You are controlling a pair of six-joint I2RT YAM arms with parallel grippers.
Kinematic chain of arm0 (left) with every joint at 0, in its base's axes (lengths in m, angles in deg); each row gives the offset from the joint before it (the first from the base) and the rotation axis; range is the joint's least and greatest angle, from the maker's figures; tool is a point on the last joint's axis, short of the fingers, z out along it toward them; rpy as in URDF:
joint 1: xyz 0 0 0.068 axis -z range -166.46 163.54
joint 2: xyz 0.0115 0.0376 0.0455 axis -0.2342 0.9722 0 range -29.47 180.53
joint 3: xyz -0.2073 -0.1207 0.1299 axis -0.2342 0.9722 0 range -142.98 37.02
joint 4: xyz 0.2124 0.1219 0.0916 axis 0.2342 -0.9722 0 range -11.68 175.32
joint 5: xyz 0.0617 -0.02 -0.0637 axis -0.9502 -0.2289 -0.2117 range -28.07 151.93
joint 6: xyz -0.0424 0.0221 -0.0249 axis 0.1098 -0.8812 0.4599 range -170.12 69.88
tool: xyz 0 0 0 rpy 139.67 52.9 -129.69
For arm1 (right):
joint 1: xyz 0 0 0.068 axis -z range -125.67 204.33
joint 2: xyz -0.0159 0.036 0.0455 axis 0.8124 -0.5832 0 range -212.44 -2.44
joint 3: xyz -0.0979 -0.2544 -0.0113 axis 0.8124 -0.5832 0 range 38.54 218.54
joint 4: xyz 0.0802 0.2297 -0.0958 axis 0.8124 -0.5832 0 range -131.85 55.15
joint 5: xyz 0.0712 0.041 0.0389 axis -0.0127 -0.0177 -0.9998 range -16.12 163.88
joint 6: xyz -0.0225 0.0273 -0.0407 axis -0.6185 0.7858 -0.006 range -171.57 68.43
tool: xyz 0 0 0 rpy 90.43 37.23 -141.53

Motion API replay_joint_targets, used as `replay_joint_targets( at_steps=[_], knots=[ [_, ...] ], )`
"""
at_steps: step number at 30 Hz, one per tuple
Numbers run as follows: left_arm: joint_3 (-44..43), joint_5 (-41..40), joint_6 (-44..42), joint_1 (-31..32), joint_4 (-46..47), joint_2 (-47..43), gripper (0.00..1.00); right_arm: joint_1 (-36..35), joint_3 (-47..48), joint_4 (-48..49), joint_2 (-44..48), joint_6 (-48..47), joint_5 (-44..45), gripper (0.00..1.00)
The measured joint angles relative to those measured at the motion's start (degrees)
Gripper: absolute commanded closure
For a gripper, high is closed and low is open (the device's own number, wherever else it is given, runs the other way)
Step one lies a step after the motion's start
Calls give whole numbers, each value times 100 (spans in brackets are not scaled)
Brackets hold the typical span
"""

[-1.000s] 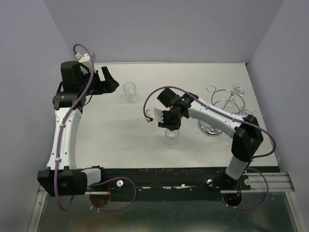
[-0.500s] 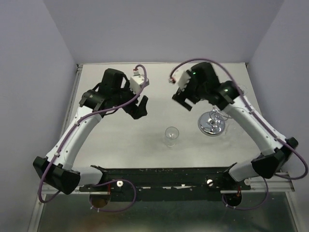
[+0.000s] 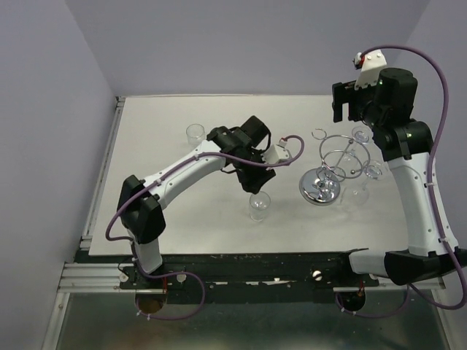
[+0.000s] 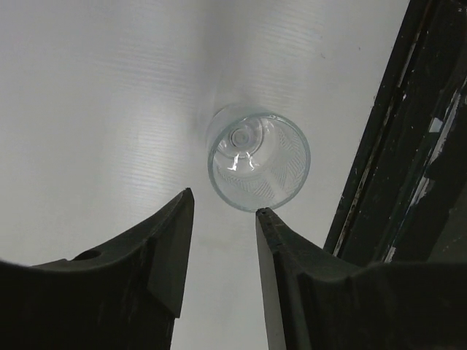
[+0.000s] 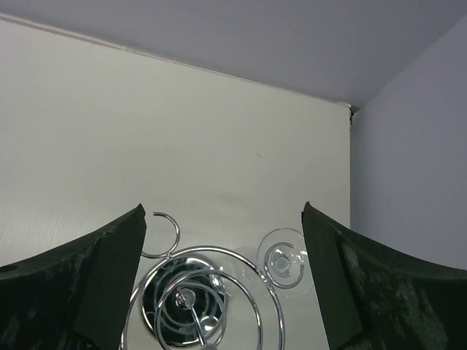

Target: Take the wine glass off the wine glass rack

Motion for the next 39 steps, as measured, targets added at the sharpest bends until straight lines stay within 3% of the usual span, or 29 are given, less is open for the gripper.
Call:
replay_joint_targets(
  at_steps=[9, 19, 26, 34, 39],
  knots=[
    [-101, -284, 52, 448, 160, 754, 55, 229, -240, 39, 85, 146, -81, 6],
    [-107, -599, 186, 494, 356, 1130, 77, 476, -494, 85, 328, 149, -90, 6],
    [-227, -732, 186, 503, 415, 1255, 100, 538, -494, 85, 319, 160, -136, 7],
    [-249, -850, 118, 341, 420, 1255, 100, 540, -492, 85, 280, 188, -184, 7],
    [-809, -879, 103, -295, 151, 1401, 100, 542, -492, 83, 271, 149, -186, 7]
  ],
)
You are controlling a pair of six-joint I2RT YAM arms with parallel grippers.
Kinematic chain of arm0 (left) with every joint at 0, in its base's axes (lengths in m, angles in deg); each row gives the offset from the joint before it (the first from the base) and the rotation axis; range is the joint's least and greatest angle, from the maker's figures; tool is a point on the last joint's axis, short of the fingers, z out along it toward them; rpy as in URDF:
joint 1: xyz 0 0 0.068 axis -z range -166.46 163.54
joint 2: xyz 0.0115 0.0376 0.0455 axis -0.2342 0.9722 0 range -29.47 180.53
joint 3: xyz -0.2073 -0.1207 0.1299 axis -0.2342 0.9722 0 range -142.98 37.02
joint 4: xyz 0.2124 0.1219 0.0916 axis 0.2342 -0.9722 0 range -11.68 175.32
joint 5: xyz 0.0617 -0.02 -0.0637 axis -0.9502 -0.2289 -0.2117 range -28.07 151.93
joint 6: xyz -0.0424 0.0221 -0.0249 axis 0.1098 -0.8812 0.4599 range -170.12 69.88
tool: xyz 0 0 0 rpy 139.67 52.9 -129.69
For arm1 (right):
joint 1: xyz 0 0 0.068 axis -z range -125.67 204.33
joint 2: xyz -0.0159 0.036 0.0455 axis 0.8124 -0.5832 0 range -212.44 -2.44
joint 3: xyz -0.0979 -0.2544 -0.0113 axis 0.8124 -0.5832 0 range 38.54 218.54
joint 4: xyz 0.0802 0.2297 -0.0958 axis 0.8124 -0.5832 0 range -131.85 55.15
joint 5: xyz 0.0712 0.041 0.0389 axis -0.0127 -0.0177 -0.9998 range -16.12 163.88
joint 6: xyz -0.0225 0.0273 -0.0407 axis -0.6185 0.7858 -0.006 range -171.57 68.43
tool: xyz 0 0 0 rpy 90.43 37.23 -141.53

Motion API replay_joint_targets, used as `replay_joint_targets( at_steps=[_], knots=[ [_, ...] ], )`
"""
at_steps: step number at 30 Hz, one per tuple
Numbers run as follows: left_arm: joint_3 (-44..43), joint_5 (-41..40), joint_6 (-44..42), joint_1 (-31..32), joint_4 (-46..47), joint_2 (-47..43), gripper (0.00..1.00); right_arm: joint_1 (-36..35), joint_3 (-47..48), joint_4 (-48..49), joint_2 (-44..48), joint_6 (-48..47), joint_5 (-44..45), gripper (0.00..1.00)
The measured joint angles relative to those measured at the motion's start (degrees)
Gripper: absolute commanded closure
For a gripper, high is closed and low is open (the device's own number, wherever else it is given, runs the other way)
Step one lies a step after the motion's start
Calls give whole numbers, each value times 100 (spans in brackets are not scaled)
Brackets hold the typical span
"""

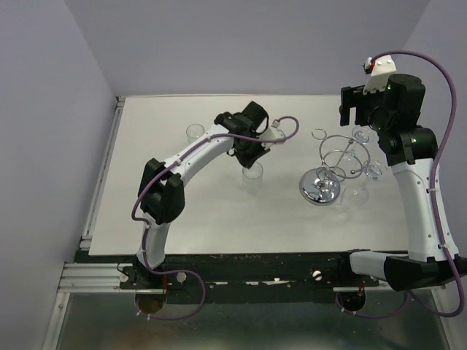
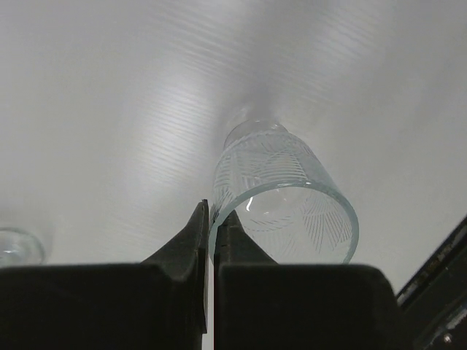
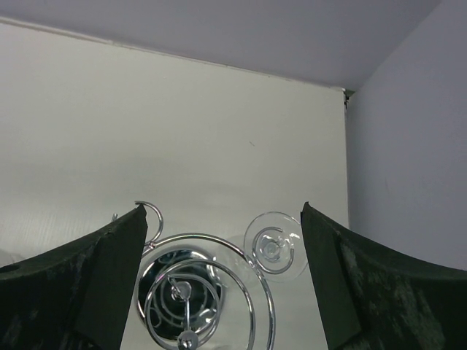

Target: Take the wine glass off the wine glass rack

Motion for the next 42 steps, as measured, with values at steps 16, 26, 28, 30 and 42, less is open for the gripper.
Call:
replay_joint_targets(
  at_steps=[16, 26, 28, 30, 42],
  knots=[
    [-2900, -203, 195, -1764, -452, 1665, 100, 33, -686, 28, 219, -378, 59, 7],
    [-2944, -396, 284, -2109, -522, 1888, 100, 153, -1104, 42, 234, -463, 107, 7],
    [-2946, -424, 284, -2162, -525, 1888, 100, 162, -1143, 42, 234, -463, 107, 7],
    [-2946, -476, 271, -2234, -535, 1888, 100, 168, -1156, 42, 232, -463, 105, 7],
    [-3023, -531, 153, -2581, -520, 2024, 100, 186, -1056, 44, 37, -461, 101, 7]
  ],
)
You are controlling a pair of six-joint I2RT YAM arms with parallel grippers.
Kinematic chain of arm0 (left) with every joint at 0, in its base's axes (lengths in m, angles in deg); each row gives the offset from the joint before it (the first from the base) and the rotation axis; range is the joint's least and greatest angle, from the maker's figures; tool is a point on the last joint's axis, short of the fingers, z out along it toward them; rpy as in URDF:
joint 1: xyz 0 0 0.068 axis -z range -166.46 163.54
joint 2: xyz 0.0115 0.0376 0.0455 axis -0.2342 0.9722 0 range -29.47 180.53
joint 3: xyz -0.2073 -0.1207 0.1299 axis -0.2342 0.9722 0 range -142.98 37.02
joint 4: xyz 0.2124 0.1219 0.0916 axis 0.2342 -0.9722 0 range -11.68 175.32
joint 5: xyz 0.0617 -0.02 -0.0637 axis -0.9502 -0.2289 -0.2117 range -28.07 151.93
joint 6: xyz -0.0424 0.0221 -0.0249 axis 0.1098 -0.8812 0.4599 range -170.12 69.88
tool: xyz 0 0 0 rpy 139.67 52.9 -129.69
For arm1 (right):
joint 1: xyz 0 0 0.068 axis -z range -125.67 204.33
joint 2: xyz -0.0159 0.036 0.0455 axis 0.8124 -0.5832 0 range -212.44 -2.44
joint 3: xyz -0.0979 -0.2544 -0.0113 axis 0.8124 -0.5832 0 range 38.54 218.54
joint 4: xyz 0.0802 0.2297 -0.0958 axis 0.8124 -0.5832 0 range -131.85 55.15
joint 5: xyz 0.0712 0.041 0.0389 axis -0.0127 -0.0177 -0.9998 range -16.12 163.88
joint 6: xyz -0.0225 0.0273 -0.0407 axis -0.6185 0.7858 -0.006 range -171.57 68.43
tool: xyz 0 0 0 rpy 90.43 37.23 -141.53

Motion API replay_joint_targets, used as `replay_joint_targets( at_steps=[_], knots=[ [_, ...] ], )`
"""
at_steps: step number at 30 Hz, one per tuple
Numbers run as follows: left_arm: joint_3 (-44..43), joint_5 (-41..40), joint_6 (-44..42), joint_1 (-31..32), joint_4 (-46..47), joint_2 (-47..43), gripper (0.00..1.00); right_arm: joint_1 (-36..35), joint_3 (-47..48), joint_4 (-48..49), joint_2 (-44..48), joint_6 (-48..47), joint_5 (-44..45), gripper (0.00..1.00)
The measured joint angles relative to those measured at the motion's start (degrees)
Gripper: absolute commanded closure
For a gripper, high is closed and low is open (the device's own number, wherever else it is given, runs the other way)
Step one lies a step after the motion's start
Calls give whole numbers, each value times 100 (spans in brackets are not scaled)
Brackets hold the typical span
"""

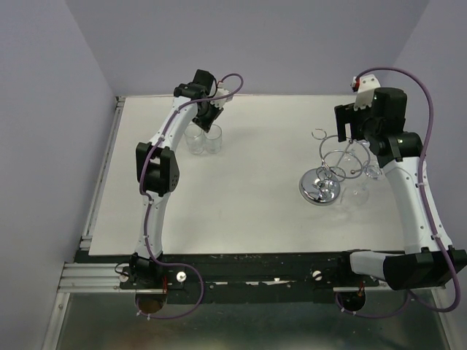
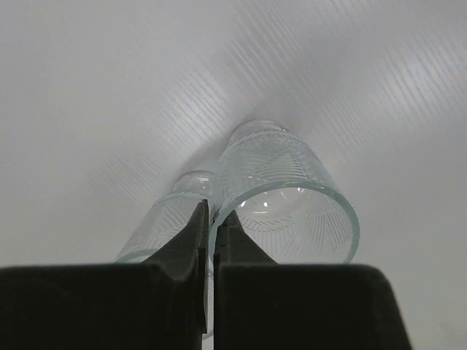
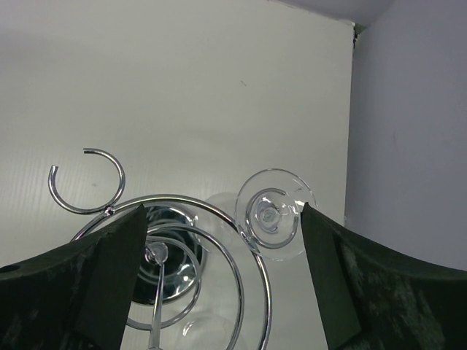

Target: Take the wine glass off the wine glass rack

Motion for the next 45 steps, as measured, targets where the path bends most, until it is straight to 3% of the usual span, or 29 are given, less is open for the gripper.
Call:
replay_joint_targets(
  at_steps=[4, 6, 9, 14, 31, 37, 38, 45],
  knots=[
    [-2, -15, -20, -44, 55, 57, 90, 0, 79, 0, -81, 2, -2, 7],
    [-2, -24, -13, -42, 66, 57, 79, 0, 96, 0, -96, 2, -4, 7],
    [-2, -66, 9, -37, 144, 57, 73, 0, 98, 0, -111, 2, -4, 7],
    [-2, -205, 7, -33, 350, 57, 54, 0, 98, 0, -142, 2, -9, 7],
    [-2, -428, -17, -31, 789, 4, 30, 0, 81, 0, -149, 2, -160, 7],
    [-2, -520, -7, -17, 859, -247, 14, 0, 68, -2, -149, 2, -223, 7],
    [-2, -546, -2, -13, 872, -315, 1, 0, 68, -2, -149, 2, -225, 7],
    [168, -627, 302, 181, 1086, -1001, 1, 13, 70, -33, -142, 116, -225, 7]
  ],
)
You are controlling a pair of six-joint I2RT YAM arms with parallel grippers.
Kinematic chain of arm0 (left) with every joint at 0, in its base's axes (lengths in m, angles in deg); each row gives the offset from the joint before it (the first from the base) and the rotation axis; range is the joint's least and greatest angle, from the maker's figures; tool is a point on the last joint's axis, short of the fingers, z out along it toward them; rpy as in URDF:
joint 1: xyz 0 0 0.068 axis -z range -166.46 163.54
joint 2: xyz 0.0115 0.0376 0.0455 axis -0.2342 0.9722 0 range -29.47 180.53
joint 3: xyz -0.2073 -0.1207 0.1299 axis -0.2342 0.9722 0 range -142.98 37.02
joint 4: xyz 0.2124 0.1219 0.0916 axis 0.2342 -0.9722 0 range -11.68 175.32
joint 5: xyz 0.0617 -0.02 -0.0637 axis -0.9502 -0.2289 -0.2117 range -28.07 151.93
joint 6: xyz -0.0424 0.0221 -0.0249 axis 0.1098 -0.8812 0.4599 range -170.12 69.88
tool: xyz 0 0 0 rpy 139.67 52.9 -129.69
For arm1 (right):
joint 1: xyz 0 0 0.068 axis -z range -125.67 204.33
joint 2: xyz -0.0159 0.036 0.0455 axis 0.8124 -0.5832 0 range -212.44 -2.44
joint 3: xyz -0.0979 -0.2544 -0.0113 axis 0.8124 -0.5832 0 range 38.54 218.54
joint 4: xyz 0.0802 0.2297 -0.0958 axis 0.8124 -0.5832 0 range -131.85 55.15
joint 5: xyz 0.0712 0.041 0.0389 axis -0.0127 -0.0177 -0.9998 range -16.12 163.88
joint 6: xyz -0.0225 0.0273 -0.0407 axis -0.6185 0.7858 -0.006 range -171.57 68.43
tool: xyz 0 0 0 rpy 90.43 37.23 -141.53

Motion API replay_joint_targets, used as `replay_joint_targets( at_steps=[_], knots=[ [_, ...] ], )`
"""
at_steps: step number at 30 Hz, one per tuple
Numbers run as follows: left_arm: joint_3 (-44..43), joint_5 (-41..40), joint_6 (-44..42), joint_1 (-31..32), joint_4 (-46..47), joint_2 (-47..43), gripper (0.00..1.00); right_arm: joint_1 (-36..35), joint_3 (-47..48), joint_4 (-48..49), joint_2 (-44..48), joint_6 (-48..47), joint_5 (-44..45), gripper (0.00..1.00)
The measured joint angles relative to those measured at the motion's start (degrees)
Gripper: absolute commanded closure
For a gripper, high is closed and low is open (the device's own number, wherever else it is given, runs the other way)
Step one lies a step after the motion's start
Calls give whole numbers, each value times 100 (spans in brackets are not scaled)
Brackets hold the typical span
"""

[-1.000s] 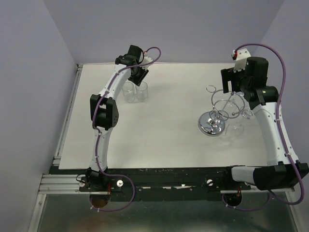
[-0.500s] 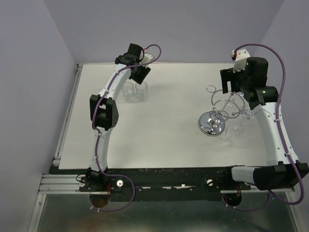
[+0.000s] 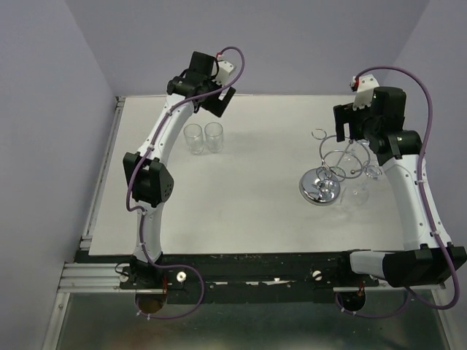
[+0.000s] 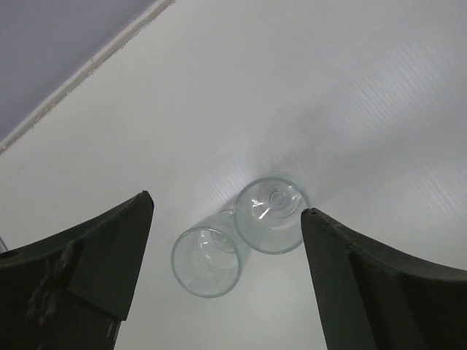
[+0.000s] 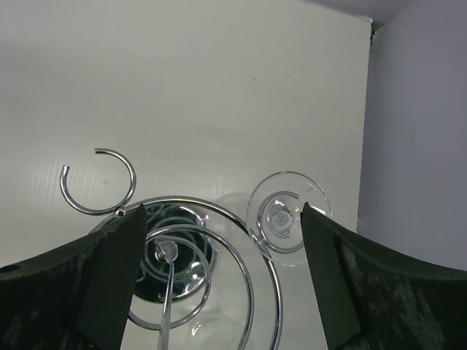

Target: Take the wine glass off the wine glass rack

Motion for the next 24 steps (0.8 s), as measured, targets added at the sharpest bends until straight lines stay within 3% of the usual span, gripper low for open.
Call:
replay_joint_targets(
  at_steps=[15, 24],
  knots=[
    [1495, 844, 531, 1427, 396, -949, 1, 358, 481, -861, 581, 197, 22, 8],
    [1547, 1244, 678, 1679, 603, -949, 1, 1469, 785, -2090, 761, 212, 90, 12]
  ],
)
